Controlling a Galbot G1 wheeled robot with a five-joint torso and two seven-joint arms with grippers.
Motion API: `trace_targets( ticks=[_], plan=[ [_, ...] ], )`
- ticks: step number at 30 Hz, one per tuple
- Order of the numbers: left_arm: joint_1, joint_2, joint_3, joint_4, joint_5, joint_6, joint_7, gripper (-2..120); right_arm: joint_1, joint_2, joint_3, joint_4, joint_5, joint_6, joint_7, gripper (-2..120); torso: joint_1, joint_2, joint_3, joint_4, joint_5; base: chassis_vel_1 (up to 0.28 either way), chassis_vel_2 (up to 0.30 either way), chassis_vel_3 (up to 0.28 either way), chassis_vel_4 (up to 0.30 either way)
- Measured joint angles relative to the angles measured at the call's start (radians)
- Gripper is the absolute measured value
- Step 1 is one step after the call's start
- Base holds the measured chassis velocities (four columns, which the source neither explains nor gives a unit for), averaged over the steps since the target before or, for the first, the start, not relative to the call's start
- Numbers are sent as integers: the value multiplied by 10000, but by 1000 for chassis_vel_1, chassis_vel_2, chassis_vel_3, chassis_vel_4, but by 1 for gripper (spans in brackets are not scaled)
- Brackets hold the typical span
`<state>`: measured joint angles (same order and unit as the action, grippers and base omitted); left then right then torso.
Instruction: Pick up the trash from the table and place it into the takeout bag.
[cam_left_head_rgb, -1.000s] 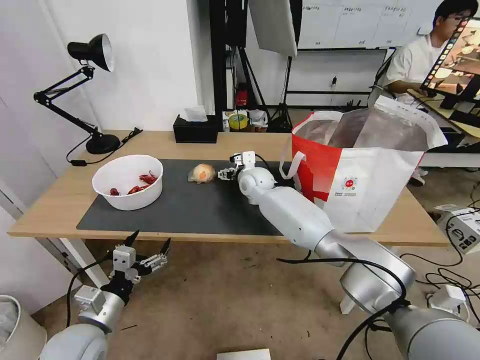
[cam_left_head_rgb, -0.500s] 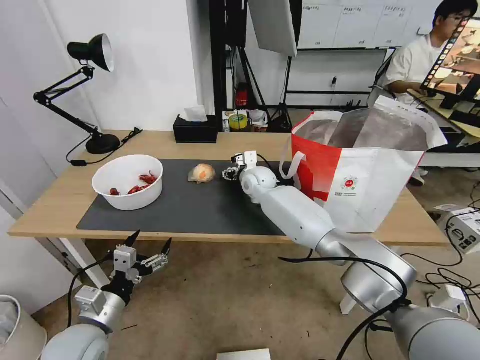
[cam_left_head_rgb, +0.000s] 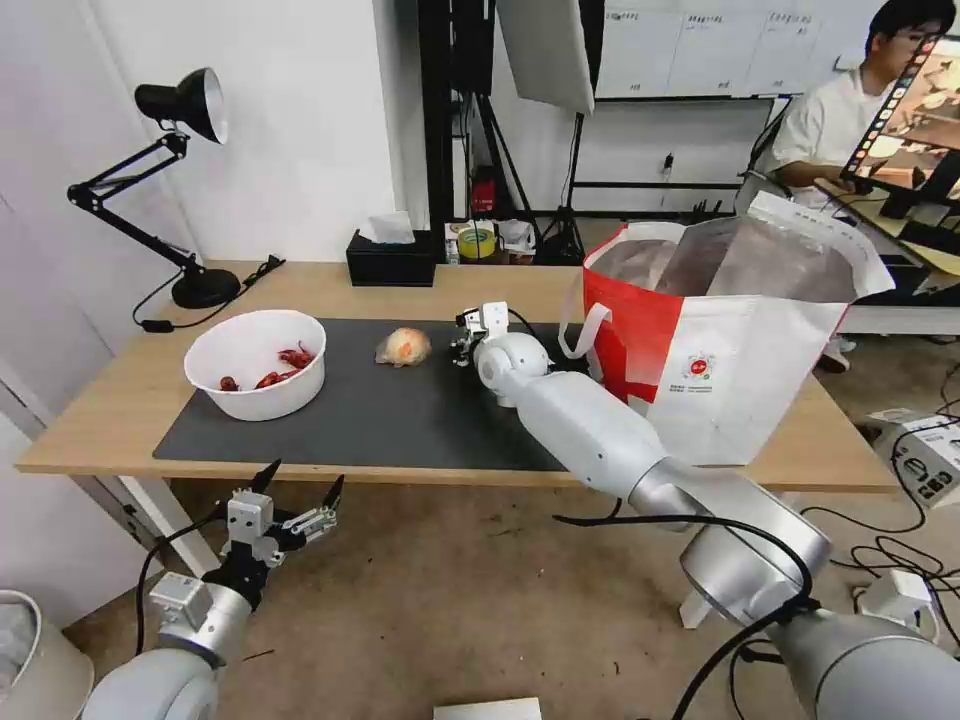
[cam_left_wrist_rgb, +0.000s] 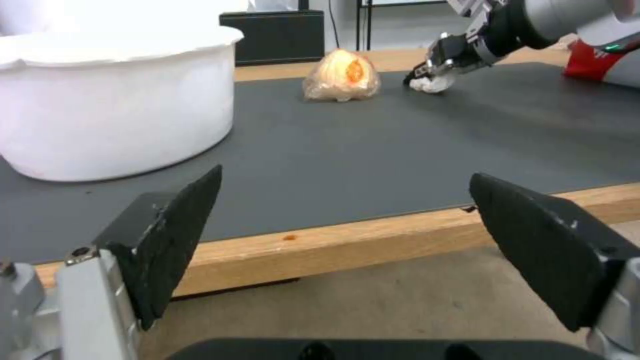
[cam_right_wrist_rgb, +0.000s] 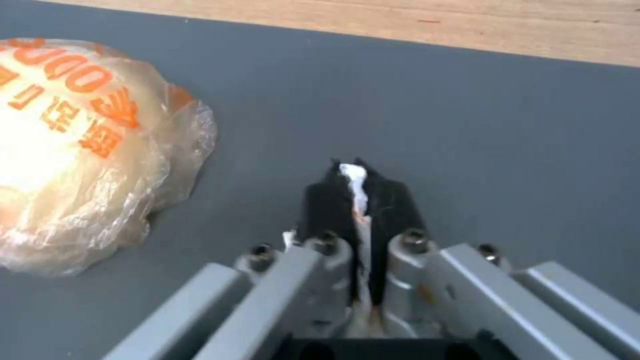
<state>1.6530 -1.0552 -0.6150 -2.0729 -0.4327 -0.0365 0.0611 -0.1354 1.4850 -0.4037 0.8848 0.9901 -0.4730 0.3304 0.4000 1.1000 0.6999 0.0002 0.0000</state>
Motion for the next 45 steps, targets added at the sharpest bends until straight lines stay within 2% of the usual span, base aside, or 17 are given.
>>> trace_targets(
  ticks=[10, 13, 16, 17, 20, 22, 24, 26, 27, 29, 37, 40, 45],
  plan=[
    [-23, -1, 35, -4, 14, -37, -4, 100, -168, -316, 39, 644, 63, -14, 59, 0, 1, -1, 2, -1, 0, 0, 0, 0, 0],
    [-18, -15, 36, -28, 17, -38, -11, 100, -223, -568, 104, 1347, 147, 13, 112, 0, 1, 0, 2, -2, 0, 0, 0, 0, 0],
    [1, -36, 36, -68, 27, -39, -21, 100, -325, -1138, 82, 2686, 326, 44, 342, 0, 0, -1, 1, -2, 0, 0, 0, 0, 0],
    [1, -36, 36, -68, 27, -39, -21, 100, -325, -1138, 82, 2686, 326, 44, 342, 0, 0, -1, 1, -2, 0, 0, 0, 0, 0],
    [4, -51, 36, -110, 32, -39, -27, 100, -473, -1763, 41, 4163, 378, 116, 651, 0, 1, -1, 1, -4, 1, 0, 0, 0, 0],
    [3, -58, 37, -120, 32, -39, -27, 100, -541, -1916, 56, 4592, 380, 168, 738, 0, 0, 0, 1, -2, 1, 0, 0, 0, 0],
    [35, -85, 37, -151, 39, -40, -32, 100, -818, -2358, 203, 5763, 376, 308, 988, 0, 0, 0, 0, -2, 0, 0, 0, 0, 0],
    [35, -85, 37, -151, 39, -40, -32, 100, -818, -2358, 203, 5763, 376, 308, 988, 0, 0, 0, 0, -2, 0, 0, 0, 0, 0],
    [78, -100, 40, -156, 60, -39, -35, 100, -1103, -2641, 379, 6599, 337, 365, 1202, 0, 0, -1, 0, -2, 2, 0, 0, 0, 0],
    [125, -116, 48, -157, 82, -40, -36, 100, -1416, -2915, 593, 7401, 171, 402, 1400, 0, 0, 0, 0, -3, 1, 0, 0, 0, 0],
    [216, -149, 68, -228, 125, -39, -60, 100, -2073, -3630, 1215, 9040, -671, 632, 1545, 0, 0, 0, 0, -2, 2, 0, 0, 0, 0],
    [315, -163, 67, -275, 161, -39, -78, 100, -2350, -4172, 1682, 9808, -1082, 683, 1600, 0, -1, 0, 0, -1, 1, 0, 0, 0, 0],
    [390, -205, 88, -324, 202, -29, -85, 100, -2476, -4806, 2132, 10393, -1546, 686, 1588, 0, 0, 0, 0, -2, 2, 0, 0, 0, 0]
  ],
)
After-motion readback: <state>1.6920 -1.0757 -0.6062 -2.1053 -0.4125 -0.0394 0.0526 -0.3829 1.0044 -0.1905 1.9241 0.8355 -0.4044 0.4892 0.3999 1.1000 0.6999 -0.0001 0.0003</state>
